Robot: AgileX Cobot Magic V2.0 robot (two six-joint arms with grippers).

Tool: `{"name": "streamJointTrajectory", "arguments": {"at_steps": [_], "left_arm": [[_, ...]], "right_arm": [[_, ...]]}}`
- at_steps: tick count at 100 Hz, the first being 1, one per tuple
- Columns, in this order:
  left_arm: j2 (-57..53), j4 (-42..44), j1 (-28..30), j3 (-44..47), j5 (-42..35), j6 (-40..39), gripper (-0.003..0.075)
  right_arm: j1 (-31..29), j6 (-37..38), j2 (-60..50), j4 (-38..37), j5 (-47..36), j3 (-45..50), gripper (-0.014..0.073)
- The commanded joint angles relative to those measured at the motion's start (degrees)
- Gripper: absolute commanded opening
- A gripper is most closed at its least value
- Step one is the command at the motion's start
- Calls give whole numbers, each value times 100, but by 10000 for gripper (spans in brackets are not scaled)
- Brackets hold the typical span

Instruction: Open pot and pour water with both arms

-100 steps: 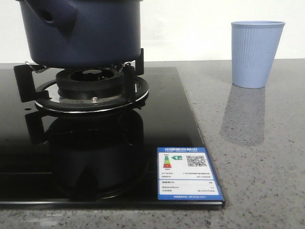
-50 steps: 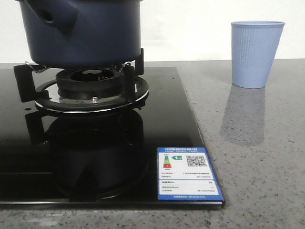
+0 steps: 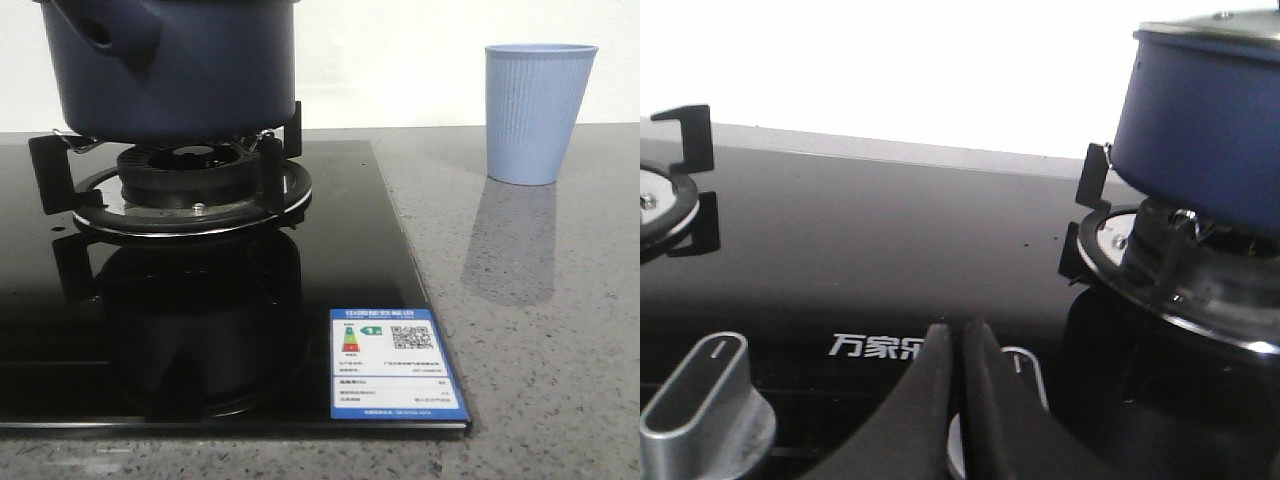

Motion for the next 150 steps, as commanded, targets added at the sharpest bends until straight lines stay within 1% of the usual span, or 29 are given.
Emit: {"name": "streamJointTrajectory", "arguments": {"at_steps": [1, 15, 27, 32, 36, 45, 54, 63, 70, 76, 83, 94, 101, 106, 121, 126, 129, 132, 136, 142, 143, 148, 149, 150], "left_arm": [[-157, -511, 8, 196, -466, -60, -19], [-157, -1386, 8, 196, -597, -60, -19], [-157, -2555, 8, 186, -941, -60, -19], [-157, -2976, 8, 173, -1098, -60, -19], [-157, -3191, 8, 143, -1179, -60, -19], [-157, -3273, 8, -18, -1179, -60, -19], [-145, -3076, 8, -340, -1004, -60, -19], [33, -2538, 8, -798, -681, -60, -19], [286, -2051, 8, -1228, -325, -60, -19], [562, -1703, 8, -1652, -4, -60, -19], [952, -1382, 8, -2132, 353, 1, -19], [1561, -1320, -2, -2784, 843, 850, -19], [1880, -1320, -2, -3084, 1019, 1258, -19], [2036, -1320, -38, -3226, 1062, 1409, -18], [2497, -1347, -351, -3567, 1062, 1496, -13], [2634, -1361, -473, -3660, 1062, 1553, 10], [2733, -1361, -570, -3715, 1062, 1593, 41], [2813, -1361, -651, -3780, 1040, 1593, 73], [2932, -1388, -785, -3839, 988, 1593, 137], [3091, -1414, -981, -3914, 859, 1593, 244], [3133, -1413, -1031, -3925, 825, 1593, 271], [3299, -1435, -1213, -3969, 692, 1593, 375], [3299, -1435, -1240, -3983, 673, 1593, 375], [3343, -1435, -1295, -3980, 626, 1593, 397]], "right_arm": [[-33, -10, -116, 355, -619, 148, -56], [-33, -10, -116, 1296, -704, 148, -56], [-33, -5, -116, 2531, -821, 138, -56], [-33, -5, -116, 2792, -902, 138, -56], [-33, -5, -116, 2857, -914, 91, -55], [-33, -5, -105, 2857, -732, -171, -55], [-33, -16, -92, 2710, -560, -595, -54], [-33, -16, 63, 2211, -285, -1145, -54], [-33, -16, 359, 1727, 131, -1601, -54], [-33, -16, 746, 1309, 565, -1959, -54], [-33, -51, 1238, 985, 988, -2360, -54], [-33, -530, 1962, 949, 1484, -2902, -56], [69, -742, 2265, 949, 1537, -3121, -56], [188, -774, 2408, 949, 1460, -3194, -56], [564, -1038, 2680, 949, 1444, -3309, -55], [674, -1063, 2736, 949, 1433, -3310, -52], [731, -1063, 2758, 949, 1433, -3310, -41], [801, -1063, 2776, 961, 1433, -3310, -13], [866, -1063, 2806, 988, 1444, -3310, 31], [962, -1063, 2811, 1028, 1444, -3310, 152], [971, -1063, 2811, 1028, 1444, -3310, 167], [1011, -1063, 2811, 1028, 1434, -3310, 298], [1010, -1063, 2811, 1028, 1434, -3310, 314], [1010, -1063, 2811, 1028, 1434, -3310, 330]]}}
